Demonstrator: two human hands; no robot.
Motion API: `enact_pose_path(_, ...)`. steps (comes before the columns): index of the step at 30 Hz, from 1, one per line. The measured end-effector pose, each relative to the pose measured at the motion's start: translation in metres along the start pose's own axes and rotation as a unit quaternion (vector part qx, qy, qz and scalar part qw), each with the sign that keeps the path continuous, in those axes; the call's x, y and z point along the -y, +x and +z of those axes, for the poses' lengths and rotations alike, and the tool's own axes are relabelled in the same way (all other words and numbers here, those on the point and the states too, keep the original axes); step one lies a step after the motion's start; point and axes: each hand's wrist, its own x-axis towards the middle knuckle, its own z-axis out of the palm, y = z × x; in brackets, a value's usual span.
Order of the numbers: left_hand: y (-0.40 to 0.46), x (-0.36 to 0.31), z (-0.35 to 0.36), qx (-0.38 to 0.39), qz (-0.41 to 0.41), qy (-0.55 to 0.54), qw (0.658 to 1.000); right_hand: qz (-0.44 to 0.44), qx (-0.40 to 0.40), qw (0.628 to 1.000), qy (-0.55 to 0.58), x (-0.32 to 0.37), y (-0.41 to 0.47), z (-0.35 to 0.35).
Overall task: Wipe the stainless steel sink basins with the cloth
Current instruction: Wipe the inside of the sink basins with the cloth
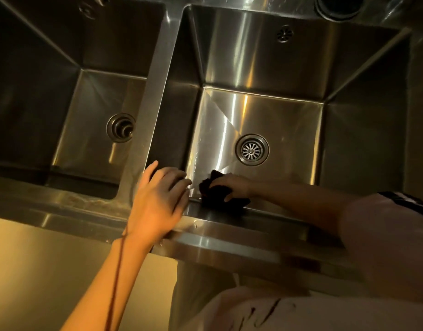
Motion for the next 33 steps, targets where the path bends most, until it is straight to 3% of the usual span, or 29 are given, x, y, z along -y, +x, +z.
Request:
enact_pose_path(6,0.008,-0.016,0.01,0.003,0.012,0.004,1.0,0.098,-0.063,0.993,-0.009,-0.04,-0.068,-0.001)
enact_pose_path(13,0.012,-0.023,0.015,-0.013,-0.004,-0.018,1.0,0.207,0.017,0.972,-0.109,-0.069,-0.122,-0.004)
enact_pose_path(20,0.016,-0.019,0.008,0.005,-0.004,-0.022,1.0,0.336,0.014,0.938,-0.083,-0.072,-0.143,0.004)
enact_pose_path(33,0.007,-0.001,0.003,-0.052,-0.07,-0.044,0.995,0.207,-0.059,0.976,0.03,-0.004,-0.058,-0.003)
